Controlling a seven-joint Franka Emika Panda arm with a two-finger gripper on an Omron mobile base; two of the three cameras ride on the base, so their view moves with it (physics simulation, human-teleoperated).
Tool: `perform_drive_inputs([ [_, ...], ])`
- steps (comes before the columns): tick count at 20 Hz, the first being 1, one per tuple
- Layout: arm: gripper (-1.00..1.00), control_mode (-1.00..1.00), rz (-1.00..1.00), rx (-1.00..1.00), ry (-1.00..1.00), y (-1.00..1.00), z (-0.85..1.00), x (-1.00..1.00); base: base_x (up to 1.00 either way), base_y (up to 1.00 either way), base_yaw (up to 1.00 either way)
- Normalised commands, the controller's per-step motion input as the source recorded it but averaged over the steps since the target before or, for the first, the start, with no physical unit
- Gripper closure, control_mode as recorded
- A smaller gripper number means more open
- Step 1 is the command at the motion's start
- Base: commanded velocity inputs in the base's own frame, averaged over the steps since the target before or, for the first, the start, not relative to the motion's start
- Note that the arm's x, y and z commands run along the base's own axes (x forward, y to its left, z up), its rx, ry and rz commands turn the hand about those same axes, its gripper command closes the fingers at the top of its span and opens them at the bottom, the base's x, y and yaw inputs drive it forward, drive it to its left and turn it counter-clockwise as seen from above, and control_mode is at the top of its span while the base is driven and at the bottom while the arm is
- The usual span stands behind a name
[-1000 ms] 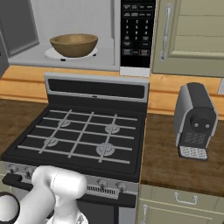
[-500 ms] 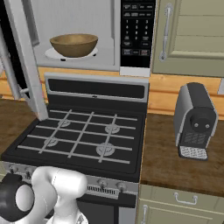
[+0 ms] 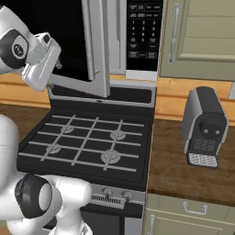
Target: Open the microwave, place the bowl with waffle inside the microwave, then close the microwave door and turn it on.
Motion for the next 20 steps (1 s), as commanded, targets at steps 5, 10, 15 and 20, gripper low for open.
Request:
perform_drive_inputs([
  [5,-1.00,-1.00,0.33,-0.01,-0.10,-0.64,-0.03,0.78,0.00,0.00,0.00],
  [10,-1.00,-1.00,0.31,-0.04,-0.17,-0.50,0.00,0.65,0.00,0.00,0.00],
  [15,-1.00,-1.00,0.21,-0.08,-0.14,-0.17,-0.01,0.68,0.00,0.00,0.00],
  [20,-1.00,-1.00,0.07,-0.14,-0.14,0.03,-0.06,0.90,0.00,0.00,0.00],
])
